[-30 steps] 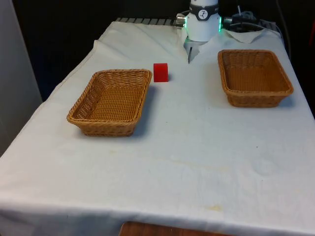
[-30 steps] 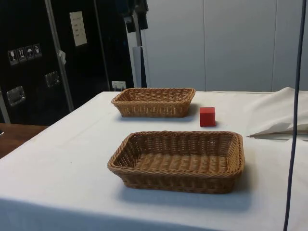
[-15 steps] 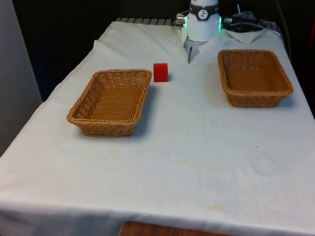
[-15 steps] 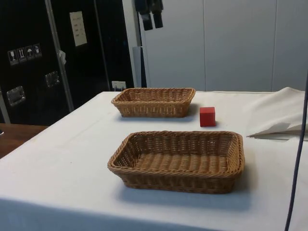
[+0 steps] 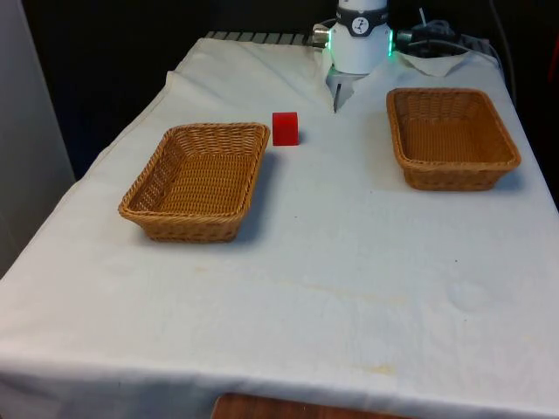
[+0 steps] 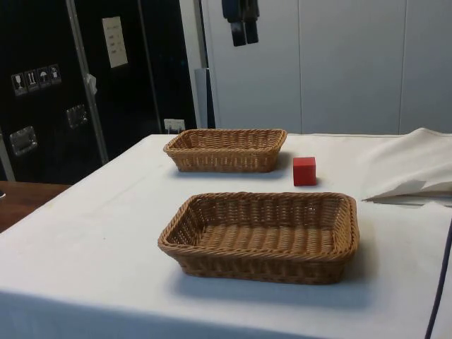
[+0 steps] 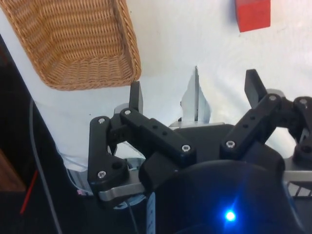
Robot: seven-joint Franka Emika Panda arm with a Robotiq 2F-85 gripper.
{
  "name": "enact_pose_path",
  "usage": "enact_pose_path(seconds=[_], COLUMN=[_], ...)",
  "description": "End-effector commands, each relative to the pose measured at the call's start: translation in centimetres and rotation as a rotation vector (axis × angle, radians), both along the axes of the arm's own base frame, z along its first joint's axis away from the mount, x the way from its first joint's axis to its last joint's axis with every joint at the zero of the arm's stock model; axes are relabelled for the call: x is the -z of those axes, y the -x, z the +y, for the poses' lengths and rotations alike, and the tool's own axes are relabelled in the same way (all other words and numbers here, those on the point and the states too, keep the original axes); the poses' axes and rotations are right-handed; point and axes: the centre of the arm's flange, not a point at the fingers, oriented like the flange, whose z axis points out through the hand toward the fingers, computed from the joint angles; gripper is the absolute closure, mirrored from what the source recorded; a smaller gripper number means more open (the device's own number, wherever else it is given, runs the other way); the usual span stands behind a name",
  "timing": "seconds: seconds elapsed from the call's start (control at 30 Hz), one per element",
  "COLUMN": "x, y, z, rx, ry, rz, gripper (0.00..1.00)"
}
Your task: Pick up the red cube and place it into the right basket.
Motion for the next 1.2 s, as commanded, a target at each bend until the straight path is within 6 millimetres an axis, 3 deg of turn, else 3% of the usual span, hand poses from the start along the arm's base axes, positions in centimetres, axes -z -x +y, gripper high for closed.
enact_pose_path(seconds=[0.0,0.37,0.43,0.7,1.17], x=[0.0,1.2,1.2,2.9,4.4], y=[0.4,3.5,3.3,5.7,6.8], z=[0.0,-1.2,-0.9,-2.7,-2.6], rx=[0.002,-0.010,-0.010,-0.022,-0.026], ry=[0.005,0.010,0.002,0.029,0.020], rz=[-0.018,-0.041,-0.028,-0.039,-0.053], gripper=[0.00,0.00,0.00,0.00,0.00])
